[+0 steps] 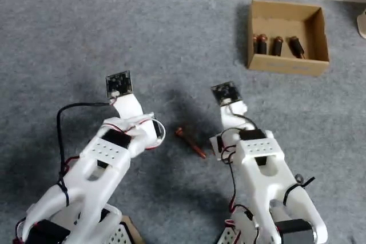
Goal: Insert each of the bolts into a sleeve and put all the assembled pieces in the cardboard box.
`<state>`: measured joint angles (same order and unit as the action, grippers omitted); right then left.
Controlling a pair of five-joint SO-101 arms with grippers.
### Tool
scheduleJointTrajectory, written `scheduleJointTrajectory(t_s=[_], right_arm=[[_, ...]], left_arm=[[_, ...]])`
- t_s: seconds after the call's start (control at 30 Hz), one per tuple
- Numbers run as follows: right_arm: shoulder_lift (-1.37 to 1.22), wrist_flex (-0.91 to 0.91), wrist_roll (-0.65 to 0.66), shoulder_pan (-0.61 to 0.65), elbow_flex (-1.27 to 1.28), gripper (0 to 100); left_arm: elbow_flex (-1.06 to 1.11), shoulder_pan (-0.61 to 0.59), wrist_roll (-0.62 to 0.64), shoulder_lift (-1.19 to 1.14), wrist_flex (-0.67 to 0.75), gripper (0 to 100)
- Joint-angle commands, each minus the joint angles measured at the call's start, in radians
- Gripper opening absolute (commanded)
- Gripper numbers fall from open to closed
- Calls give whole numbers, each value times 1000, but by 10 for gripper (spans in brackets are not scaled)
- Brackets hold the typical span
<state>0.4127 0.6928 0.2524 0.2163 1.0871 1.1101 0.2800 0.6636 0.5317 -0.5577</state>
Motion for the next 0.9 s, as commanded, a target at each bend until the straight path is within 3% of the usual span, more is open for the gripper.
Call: scheduleJointTrajectory(t_s=[0.0,0.1,0.27,0.43,0.6,0.87], right_arm=[[1,-24,-3,-42,1,5],[1,-24,-2,-42,1,5],[1,-24,-2,-42,1,5],[1,-24,-2,-42,1,5],[1,-24,-2,-42,1,5],[1,-24,20,-42,7,5]], left_arm=[[7,53,-64,10,-2,11],[24,58,-84,10,0,10],[15,48,252,10,-6,12],[-61,54,419,4,-97,19],[-199,56,563,2,-285,124],[-232,120,755,-1,-298,129]])
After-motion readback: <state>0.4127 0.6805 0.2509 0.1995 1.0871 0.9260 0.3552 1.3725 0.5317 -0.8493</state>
